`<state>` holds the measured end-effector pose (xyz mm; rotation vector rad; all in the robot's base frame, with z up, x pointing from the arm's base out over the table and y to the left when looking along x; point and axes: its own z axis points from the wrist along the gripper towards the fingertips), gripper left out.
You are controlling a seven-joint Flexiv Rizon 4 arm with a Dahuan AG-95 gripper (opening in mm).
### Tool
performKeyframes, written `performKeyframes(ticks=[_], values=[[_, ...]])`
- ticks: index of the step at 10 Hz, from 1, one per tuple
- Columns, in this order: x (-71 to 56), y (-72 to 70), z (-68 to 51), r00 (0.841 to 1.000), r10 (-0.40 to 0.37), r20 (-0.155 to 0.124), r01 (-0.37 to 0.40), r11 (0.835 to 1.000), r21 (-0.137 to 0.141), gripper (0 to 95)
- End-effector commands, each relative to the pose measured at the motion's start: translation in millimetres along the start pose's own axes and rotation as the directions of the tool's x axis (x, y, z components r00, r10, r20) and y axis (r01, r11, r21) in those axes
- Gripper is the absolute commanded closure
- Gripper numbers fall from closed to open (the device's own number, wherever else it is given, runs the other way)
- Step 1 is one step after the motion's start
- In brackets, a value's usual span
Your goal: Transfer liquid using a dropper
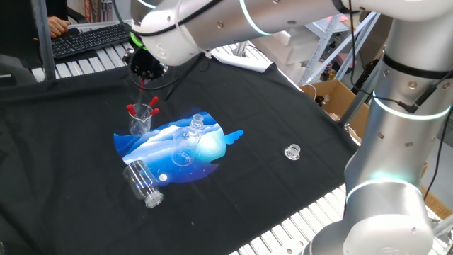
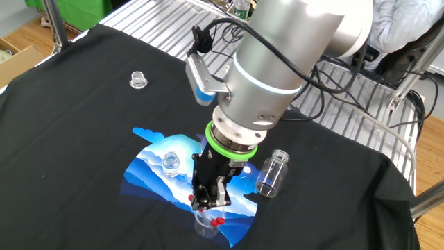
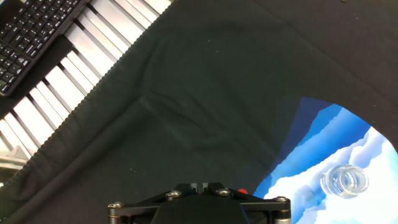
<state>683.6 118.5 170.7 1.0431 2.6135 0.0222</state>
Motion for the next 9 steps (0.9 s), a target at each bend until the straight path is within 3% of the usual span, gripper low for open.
performKeyframes(ticks=[1,3,4,9], values=[[0.1,-0.6,0.7,1.000,-0.006,0.003,0.006,1.000,0.000,95.0],[0.7,-1.1,0.9,1.000,-0.014,-0.009,0.014,1.000,0.004,95.0],[0.8,-1.1,0.9,1.000,0.001,-0.013,-0.001,1.000,0.005,76.0],[0.9,-1.1,0.9,1.000,-0.009,-0.013,0.010,1.000,0.008,76.0]])
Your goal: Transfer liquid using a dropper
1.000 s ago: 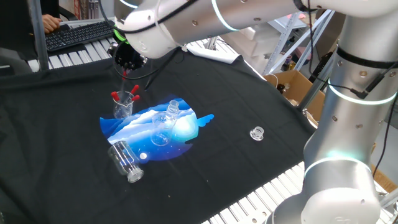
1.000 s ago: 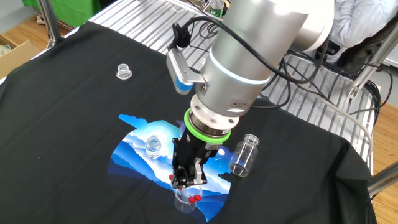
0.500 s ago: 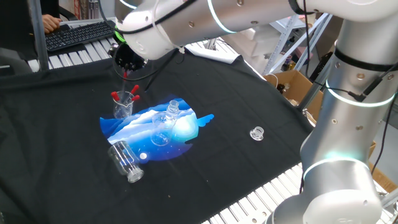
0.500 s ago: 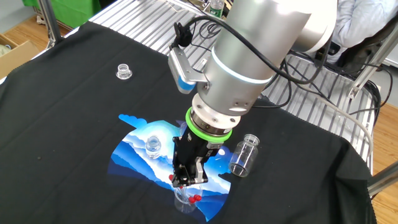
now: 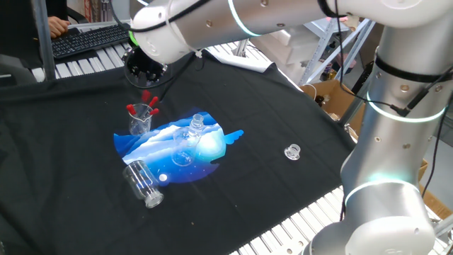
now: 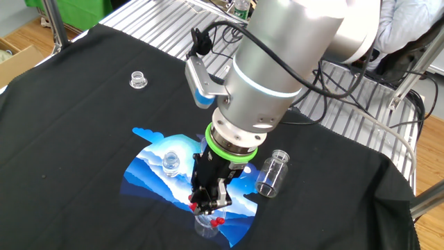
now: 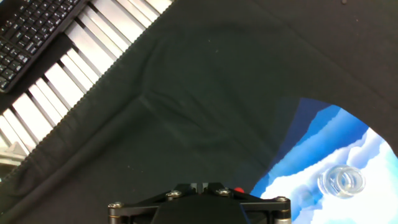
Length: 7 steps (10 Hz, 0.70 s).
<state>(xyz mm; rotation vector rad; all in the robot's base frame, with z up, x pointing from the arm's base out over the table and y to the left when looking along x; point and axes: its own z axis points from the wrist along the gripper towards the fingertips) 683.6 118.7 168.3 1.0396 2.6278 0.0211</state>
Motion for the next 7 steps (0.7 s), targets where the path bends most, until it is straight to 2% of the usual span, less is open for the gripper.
performKeyframes(ticks=[1,2,3,4,5,7], values=[[1.0,-1.5,-1.2,1.000,-0.021,-0.015,0.022,1.000,0.016,76.0],[3.1,-2.7,-1.1,0.996,-0.059,-0.060,0.061,0.997,0.044,76.0],[7.4,-4.9,-2.8,0.988,-0.092,-0.128,0.100,0.993,0.058,76.0],[12.3,-8.3,-5.5,0.980,-0.104,-0.170,0.115,0.992,0.056,76.0],[17.9,-12.5,-8.2,0.975,-0.103,-0.197,0.111,0.993,0.032,76.0],[30.9,-24.3,-19.9,0.957,-0.154,-0.246,0.166,0.986,0.030,76.0]])
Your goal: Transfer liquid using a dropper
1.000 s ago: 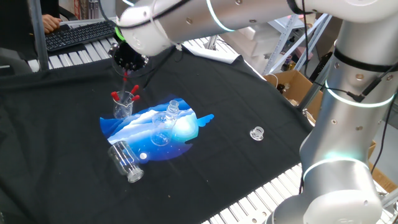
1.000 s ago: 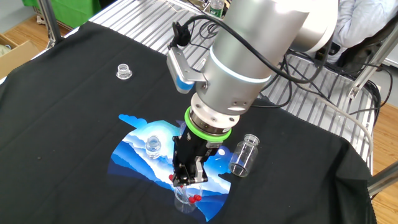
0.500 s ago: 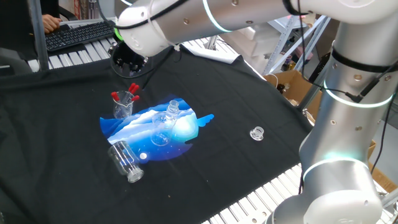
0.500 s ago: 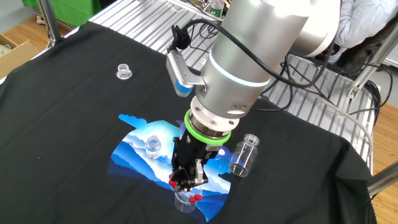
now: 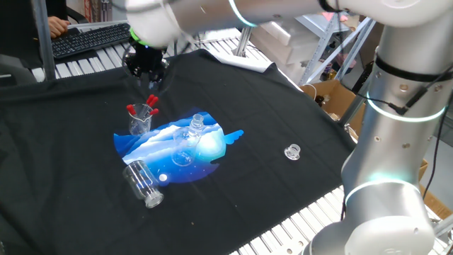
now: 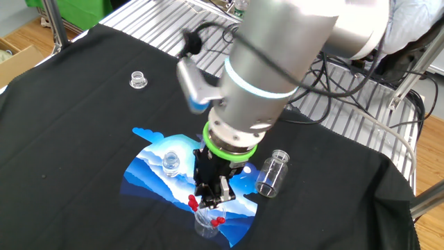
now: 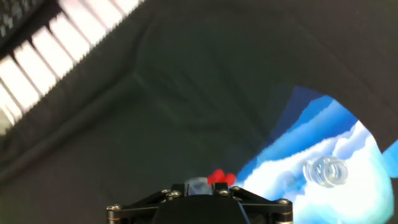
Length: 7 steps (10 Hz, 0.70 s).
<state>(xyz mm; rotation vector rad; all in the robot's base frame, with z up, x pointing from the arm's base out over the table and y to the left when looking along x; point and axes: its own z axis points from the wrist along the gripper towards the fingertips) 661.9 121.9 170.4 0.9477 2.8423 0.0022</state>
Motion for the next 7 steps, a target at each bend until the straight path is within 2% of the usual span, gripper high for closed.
performKeyframes(ticks=[1,2,3,4,5,7], values=[[20.7,-14.5,-10.7,0.992,-0.084,-0.097,0.083,0.996,-0.014,76.0],[28.4,-24.8,-18.1,0.981,-0.134,-0.137,0.129,0.991,-0.043,76.0],[32.8,-37.7,-24.2,0.971,-0.187,-0.150,0.184,0.982,-0.039,76.0],[33.0,-54.9,-29.3,0.957,-0.239,-0.166,0.232,0.971,-0.060,76.0],[30.5,-73.2,-32.8,0.933,-0.314,-0.177,0.307,0.950,-0.063,76.0],[24.6,-104.2,-35.6,0.882,-0.436,-0.181,0.428,0.900,-0.083,76.0]])
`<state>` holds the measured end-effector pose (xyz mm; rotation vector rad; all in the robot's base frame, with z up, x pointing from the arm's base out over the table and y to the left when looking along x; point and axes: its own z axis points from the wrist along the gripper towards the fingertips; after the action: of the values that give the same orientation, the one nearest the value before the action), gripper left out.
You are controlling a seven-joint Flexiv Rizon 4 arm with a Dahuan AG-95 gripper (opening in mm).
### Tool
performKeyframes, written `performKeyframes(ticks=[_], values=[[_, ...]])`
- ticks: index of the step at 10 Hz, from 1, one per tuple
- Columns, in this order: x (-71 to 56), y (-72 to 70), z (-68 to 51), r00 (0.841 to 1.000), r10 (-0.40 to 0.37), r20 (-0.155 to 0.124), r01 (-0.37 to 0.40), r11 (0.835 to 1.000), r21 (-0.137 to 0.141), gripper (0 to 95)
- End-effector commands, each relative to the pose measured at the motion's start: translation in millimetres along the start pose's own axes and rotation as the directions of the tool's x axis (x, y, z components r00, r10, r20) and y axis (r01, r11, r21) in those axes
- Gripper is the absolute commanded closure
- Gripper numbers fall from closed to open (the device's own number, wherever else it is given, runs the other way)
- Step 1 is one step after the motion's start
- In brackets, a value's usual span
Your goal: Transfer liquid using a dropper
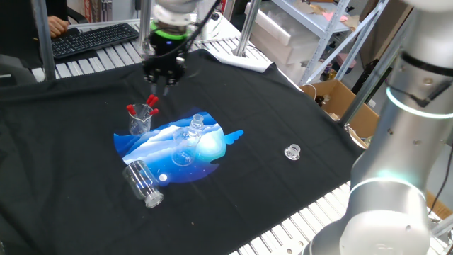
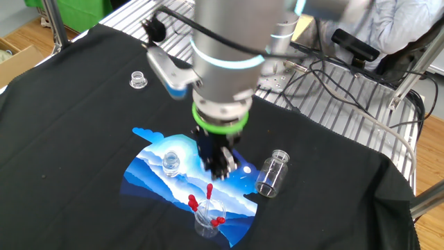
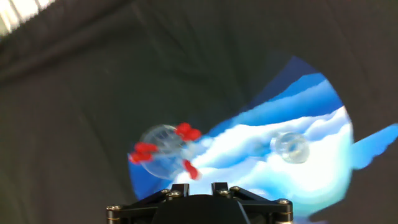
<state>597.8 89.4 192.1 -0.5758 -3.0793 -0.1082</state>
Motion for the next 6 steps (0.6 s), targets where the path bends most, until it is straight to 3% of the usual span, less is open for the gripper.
performKeyframes(ticks=[1,2,4,6], values=[[7.8,-51.6,-7.4,0.972,-0.232,-0.032,0.233,0.973,0.005,95.0],[8.9,-67.1,-4.7,0.953,-0.301,-0.034,0.301,0.954,0.004,95.0],[11.9,-81.8,0.2,0.921,-0.389,-0.027,0.390,0.921,0.014,95.0],[6.4,-97.1,3.0,0.887,-0.461,-0.028,0.461,0.887,0.013,95.0]])
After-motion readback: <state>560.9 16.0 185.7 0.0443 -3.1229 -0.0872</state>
